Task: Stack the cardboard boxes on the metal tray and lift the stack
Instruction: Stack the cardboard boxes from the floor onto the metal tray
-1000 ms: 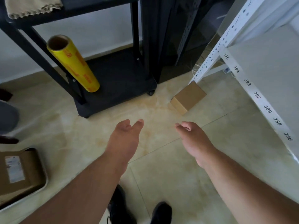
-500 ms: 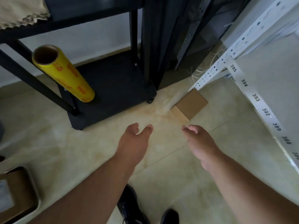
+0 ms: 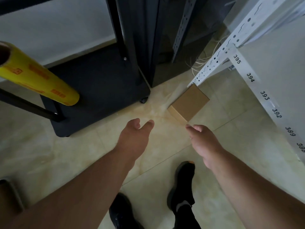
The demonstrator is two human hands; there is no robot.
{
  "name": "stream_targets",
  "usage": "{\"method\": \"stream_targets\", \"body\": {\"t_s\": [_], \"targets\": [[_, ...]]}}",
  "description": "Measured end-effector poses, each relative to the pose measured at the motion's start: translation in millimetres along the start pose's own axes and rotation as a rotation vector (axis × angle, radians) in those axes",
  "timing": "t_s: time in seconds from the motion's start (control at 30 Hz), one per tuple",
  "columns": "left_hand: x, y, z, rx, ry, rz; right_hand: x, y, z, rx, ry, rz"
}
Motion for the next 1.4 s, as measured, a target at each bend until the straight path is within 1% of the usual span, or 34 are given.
{"method": "stream_targets", "body": {"t_s": [0.17, 0.37, 0.57, 0.8, 0.9, 1.03, 1.13, 1.27, 1.4], "targets": [[-46, -29, 17, -0.022, -0.054, -0.011, 13, -53, 10, -0.026, -0.008, -0.006], [-97, -79, 30, -0.025, -0.060, 0.022, 15, -118, 26, -0.058, 0.023, -0.030], [-144, -137, 29, -0.068, -0.132, 0.021, 6, -180, 46, -0.081, 0.032, -0.047], [-206, -214, 30, -0.144, -0.209, -0.008, -12, -246, 80, -0.154, 0.025, -0.039], [-231, -240, 32, -0.188, -0.251, -0.020, -26, -268, 92, -0.187, -0.035, -0.054], [-258, -263, 33, -0.244, -0.364, -0.086, -43, -295, 111, -0.232, -0.173, -0.065], [-270, -270, 29, -0.239, -0.433, -0.127, -52, -300, 117, -0.218, -0.192, -0.074], [-262, -262, 17, -0.232, -0.470, -0.119, -53, -292, 113, -0.168, -0.133, -0.056], [-232, -242, 6, -0.213, -0.389, -0.096, -47, -269, 103, -0.131, -0.096, -0.029]]}}
Point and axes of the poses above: each hand's wrist, its own y-axis away from the middle knuckle, its own x-axis out of the back of the hand, z = x × y, the point moved 7 cm from there along -y, towards the middle knuckle, and after that the axes turned 5 degrees about z, right-handed, at the moved point
